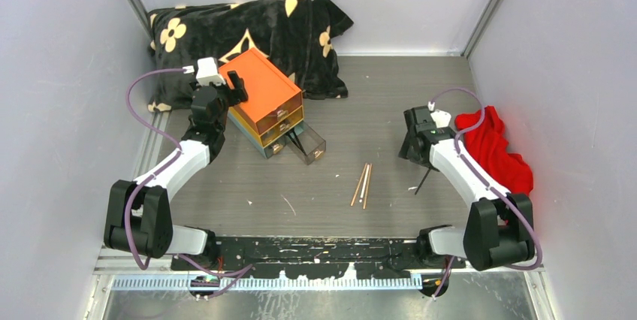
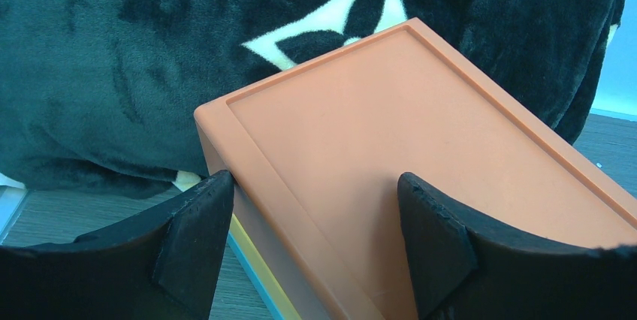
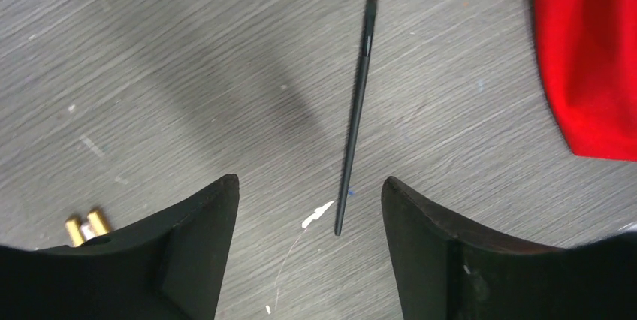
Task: Organize the makeup
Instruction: Pick up the makeup brush from the center of the board.
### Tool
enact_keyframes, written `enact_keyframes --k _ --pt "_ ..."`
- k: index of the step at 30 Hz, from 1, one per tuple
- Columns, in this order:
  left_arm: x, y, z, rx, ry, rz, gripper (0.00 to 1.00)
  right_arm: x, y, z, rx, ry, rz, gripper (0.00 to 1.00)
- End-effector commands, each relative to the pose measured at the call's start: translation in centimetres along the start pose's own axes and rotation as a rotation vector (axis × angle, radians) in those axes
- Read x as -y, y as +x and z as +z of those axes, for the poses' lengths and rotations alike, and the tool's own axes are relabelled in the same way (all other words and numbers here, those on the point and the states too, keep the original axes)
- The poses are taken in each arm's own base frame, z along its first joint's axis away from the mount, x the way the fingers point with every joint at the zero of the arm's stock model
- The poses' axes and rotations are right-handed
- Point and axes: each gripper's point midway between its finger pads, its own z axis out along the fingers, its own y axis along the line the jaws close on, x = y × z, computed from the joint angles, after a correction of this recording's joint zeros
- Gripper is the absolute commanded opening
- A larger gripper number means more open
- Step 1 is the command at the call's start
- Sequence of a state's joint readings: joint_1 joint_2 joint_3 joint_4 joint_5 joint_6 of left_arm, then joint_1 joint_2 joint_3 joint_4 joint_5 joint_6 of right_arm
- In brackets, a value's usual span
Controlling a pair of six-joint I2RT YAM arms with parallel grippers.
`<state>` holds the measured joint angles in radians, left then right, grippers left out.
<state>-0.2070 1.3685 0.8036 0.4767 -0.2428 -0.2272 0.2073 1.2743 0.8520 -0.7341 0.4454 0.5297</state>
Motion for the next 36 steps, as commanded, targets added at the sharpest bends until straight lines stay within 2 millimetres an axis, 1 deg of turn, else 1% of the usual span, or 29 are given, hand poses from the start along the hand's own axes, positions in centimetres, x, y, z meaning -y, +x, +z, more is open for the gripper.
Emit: enact_keyframes --k 1,5,8,14,18,22,23,26,27,31,33,36 --pt "0.7 12.7 -3.5 -0.423 0.118 0.124 0.77 1.2 0.2 1.6 -0.02 0.014 0.136 0.7" --pt "0.7 12.7 -3.6 -0.423 0.121 0.124 0.78 2.4 0.8 2.4 -0.013 0.029 0.227 0.65" --pt "0.7 12.7 -3.6 -0.423 0.12 0.125 0.78 2.9 1.0 2.7 -0.021 0.032 0.271 0.65" --pt "0.7 12.7 -3.5 -0.421 0.12 0.124 0.78 3.7 2.8 4.0 -0.081 0.026 0.332 0.65" --pt "0.7 12.7 -3.6 -0.42 0.121 0.124 0.78 3.8 4.5 5.3 -0.146 0.006 0.381 0.59" --pt "0.6 12.6 -3.6 -0.417 0.119 0.123 0.78 4.4 5.3 6.5 -0.166 0.014 0.413 0.58" --pt "0.7 12.6 -3.6 -0.416 0.121 0.122 0.78 4.1 5.5 6.7 -0.177 0.001 0.414 0.55" --pt "0.7 12.7 -3.6 -0.417 0.122 0.122 0.78 3.7 5.7 7.3 -0.201 -0.016 0.401 0.4" --pt "0.7 12.7 -3.6 -0.417 0.122 0.122 0.78 3.6 5.7 7.5 -0.205 -0.014 0.394 0.37" --pt "0.7 12.6 -3.7 -0.415 0.121 0.122 0.78 3.8 6.2 8.2 -0.226 0.006 0.366 0.32" --pt "0.7 12.6 -3.7 -0.413 0.121 0.122 0.78 3.7 6.4 8.2 -0.233 0.002 0.367 0.32" --pt "0.7 12.6 -3.7 -0.413 0.121 0.122 0.78 3.8 6.5 8.3 -0.227 0.005 0.373 0.27"
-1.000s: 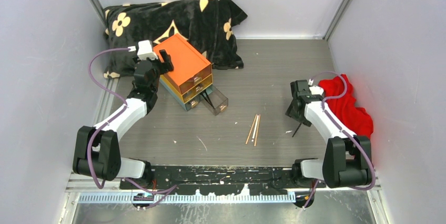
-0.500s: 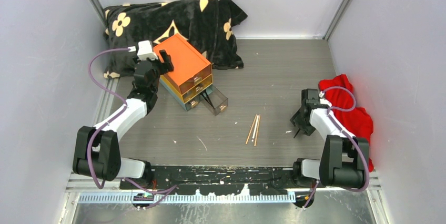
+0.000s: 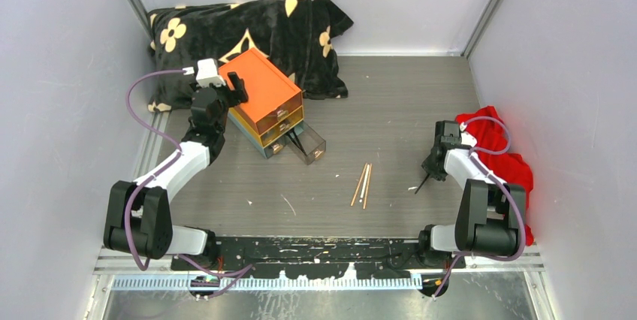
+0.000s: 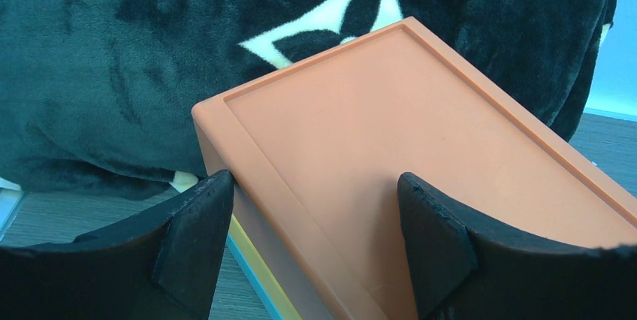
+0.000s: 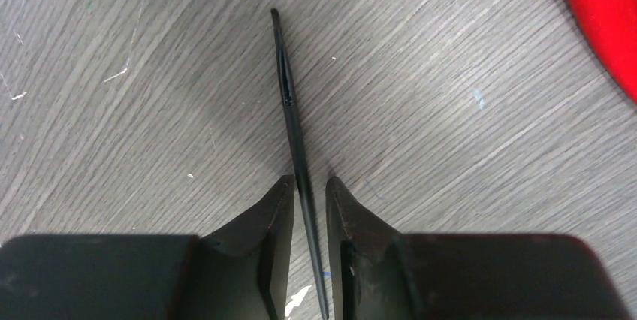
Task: Organize the makeup
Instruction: Pick up the makeup brush from the center of the board.
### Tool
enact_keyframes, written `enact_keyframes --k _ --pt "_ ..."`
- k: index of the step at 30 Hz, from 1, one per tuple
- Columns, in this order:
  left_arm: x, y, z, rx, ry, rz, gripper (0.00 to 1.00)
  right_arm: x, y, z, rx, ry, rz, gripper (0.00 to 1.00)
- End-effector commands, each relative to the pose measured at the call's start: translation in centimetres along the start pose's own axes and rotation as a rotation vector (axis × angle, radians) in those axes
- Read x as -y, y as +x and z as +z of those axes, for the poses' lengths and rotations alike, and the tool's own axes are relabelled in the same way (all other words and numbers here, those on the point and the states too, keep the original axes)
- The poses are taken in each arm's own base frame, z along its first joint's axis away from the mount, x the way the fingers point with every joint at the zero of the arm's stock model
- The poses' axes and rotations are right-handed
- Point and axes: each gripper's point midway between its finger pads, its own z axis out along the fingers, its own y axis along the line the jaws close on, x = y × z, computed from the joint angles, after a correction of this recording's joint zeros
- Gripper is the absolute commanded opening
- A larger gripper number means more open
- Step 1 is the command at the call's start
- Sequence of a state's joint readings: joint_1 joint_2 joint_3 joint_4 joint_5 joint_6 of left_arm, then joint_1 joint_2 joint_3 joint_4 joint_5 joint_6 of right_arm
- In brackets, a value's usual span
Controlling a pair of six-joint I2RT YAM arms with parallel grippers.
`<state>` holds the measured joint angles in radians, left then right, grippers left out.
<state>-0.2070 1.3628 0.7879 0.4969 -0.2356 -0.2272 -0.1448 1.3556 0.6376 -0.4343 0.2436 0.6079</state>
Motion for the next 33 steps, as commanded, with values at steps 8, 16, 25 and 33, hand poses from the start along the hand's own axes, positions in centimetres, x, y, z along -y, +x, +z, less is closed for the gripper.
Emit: enact_keyframes --k 8,16,25,33 --pt "0.6 12.5 -3.7 -0.42 0.112 0.121 0.78 0.7 5.1 2.3 -0.168 -0.011 -0.02 0.01" --pt "0.6 12.5 -3.7 -0.421 0.112 0.121 0.78 -4.3 1.4 -0.7 -0.076 -0.249 -0.149 0.01" --pt "0.6 12.5 -3.7 -0.421 0.112 0.12 0.78 -12.9 -2.0 -8.8 0.09 -0.405 -0.401 0.01" --pt "0.6 12.5 -3.7 -0.422 0.113 0.121 0.78 -21.5 1.9 -14.6 0.095 -0.582 -0.699 0.01"
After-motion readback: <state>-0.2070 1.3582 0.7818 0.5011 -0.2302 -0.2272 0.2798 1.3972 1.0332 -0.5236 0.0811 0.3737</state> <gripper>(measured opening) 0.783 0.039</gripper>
